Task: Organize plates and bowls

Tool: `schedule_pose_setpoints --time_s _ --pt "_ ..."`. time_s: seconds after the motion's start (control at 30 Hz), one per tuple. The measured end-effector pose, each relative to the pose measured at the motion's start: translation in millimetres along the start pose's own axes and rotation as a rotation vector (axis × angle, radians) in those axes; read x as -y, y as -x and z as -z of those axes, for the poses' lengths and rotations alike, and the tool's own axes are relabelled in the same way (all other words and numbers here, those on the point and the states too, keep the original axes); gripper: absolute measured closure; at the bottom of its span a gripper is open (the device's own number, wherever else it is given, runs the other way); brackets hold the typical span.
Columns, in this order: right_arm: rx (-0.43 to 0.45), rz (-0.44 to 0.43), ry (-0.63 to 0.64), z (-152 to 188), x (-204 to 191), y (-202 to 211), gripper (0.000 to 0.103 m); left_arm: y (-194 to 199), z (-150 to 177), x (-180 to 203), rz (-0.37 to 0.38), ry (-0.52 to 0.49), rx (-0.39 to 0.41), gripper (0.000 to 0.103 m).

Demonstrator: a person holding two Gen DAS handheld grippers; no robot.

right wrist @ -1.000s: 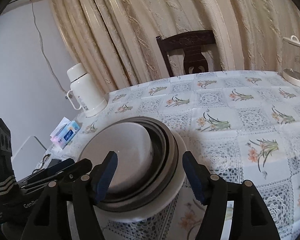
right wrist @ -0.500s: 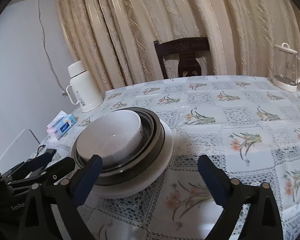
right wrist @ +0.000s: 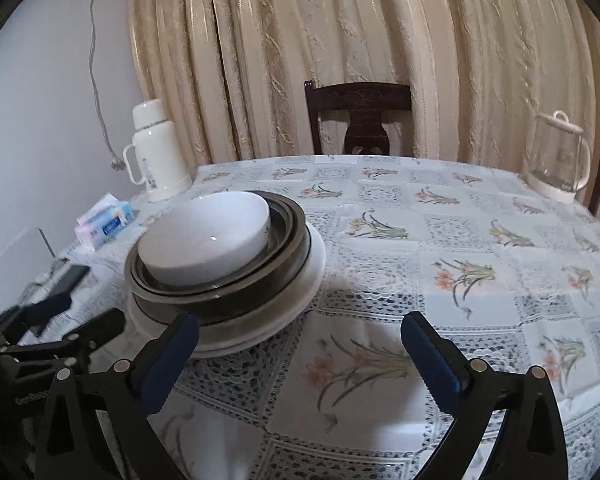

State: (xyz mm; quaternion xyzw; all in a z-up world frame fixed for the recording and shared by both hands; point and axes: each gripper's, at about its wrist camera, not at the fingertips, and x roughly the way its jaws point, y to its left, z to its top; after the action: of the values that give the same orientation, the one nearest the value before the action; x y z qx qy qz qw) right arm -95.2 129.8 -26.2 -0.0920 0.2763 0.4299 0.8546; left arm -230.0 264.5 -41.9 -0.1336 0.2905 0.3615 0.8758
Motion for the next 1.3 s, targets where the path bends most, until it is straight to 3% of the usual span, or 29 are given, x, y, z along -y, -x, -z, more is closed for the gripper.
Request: schedule_pose_setpoints --time_s 0.13,1.3 --pt "-0.015 0.042 0.052 5.7 -7.2 -3.2 0.000 -2.5 3.3 0.2 -0.005 0.001 -0.010 0.009" --pt "-0.079 0.016 0.114 11.8 -10.7 -11.2 0.000 -20.6 15.8 7.4 -0.038 -0.035 -0.061 0.009"
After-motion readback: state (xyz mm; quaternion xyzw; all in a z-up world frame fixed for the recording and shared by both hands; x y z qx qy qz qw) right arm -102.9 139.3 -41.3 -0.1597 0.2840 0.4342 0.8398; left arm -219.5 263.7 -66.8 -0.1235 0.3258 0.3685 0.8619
